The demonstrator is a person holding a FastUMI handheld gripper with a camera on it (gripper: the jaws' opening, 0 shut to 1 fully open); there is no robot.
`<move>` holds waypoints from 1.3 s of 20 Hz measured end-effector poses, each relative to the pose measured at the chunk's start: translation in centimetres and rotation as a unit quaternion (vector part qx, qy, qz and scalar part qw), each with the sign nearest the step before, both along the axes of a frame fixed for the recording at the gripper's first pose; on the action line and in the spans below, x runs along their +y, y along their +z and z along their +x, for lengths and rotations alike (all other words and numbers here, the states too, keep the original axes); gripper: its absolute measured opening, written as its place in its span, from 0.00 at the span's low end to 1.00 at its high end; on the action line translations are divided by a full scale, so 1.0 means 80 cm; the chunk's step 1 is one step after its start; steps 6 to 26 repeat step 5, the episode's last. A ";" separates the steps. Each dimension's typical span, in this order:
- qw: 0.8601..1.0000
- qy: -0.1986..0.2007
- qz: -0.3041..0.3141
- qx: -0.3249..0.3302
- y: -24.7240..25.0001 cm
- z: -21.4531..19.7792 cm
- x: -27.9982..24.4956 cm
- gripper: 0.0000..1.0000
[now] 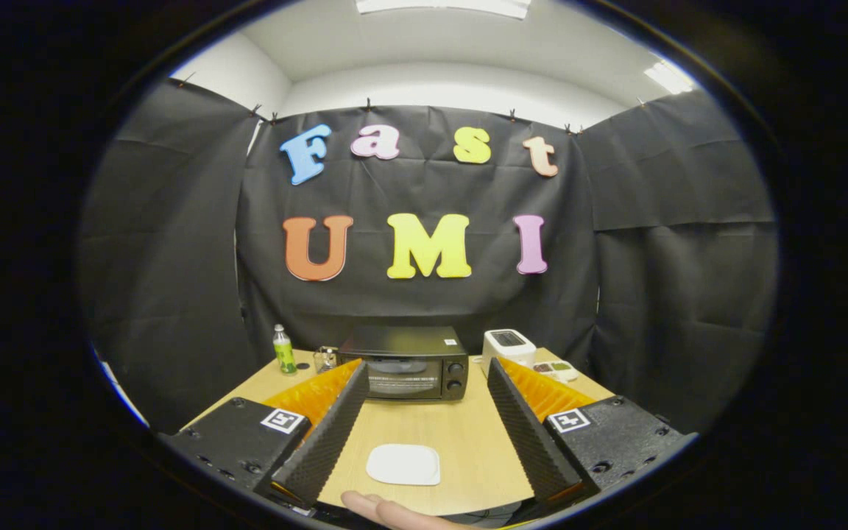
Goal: Open the toaster oven, put the food inside, and close the toaster oven door.
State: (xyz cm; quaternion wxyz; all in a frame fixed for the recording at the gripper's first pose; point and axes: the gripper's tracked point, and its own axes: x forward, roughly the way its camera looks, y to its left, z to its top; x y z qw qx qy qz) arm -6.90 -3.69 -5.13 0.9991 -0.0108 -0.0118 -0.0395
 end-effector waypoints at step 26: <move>1.000 -0.002 0.001 0.003 0.001 -0.001 0.000 1.00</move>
